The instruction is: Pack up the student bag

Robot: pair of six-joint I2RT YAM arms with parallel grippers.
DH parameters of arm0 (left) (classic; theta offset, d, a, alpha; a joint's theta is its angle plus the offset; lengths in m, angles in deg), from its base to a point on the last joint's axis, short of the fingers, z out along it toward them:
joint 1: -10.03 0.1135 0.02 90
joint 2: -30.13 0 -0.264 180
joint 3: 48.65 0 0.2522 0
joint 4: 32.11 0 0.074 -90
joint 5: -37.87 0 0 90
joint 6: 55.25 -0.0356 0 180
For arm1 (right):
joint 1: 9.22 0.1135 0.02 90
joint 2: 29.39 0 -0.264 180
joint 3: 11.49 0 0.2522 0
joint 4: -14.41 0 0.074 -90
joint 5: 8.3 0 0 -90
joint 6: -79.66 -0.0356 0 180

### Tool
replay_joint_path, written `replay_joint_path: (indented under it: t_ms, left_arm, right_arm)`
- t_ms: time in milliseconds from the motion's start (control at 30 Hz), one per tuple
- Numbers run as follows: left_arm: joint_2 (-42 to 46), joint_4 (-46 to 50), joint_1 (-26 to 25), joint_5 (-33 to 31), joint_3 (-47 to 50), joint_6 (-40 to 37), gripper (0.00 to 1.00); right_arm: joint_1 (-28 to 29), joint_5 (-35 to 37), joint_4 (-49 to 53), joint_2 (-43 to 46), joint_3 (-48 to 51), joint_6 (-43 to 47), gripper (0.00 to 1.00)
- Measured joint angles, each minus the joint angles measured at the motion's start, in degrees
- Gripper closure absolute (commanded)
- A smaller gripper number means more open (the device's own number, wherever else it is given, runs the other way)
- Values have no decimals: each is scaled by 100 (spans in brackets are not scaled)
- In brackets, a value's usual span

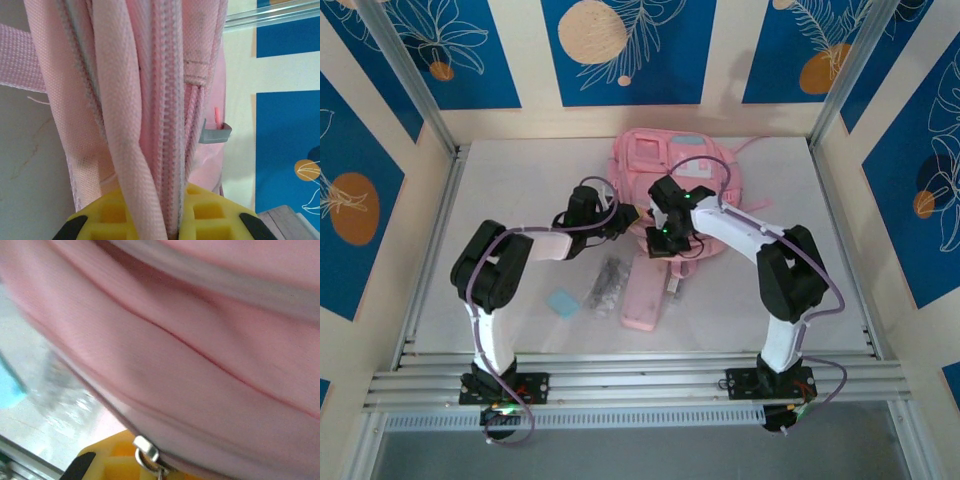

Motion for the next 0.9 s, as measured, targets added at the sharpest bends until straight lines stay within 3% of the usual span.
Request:
replay_joint_path:
  t_ms: [300, 467, 500, 600, 700, 733, 900]
  left_arm:
    - [2, 461, 157, 306, -282, -319, 100]
    - [-22, 1121, 229, 332, -822, -678, 100]
    - [-74, 1373, 282, 337, -1038, -809, 94]
    - [-345, 2028, 476, 367, -1729, -1110, 35]
    - [-483, 2391, 702, 216, -2146, -1346, 7]
    - [-459, 2455, 745, 157, -2155, -1392, 1]
    - [46, 2605, 868, -179, -1574, -1541, 0]
  right_arm:
    - [-1062, 1078, 997, 175, -175, 271, 100]
    - [-990, 1364, 1014, 173, -389, 535, 100]
    - [-929, 1248, 949, 173, -402, 595, 100]
    - [-835, 658, 588, 173, -402, 566, 100]
    - [-835, -125, 52, 173, -398, 282, 100]
    - [-835, -466, -195, 173, -393, 107, 100]
    - [-837, -1346, -990, 149, -404, -636, 100]
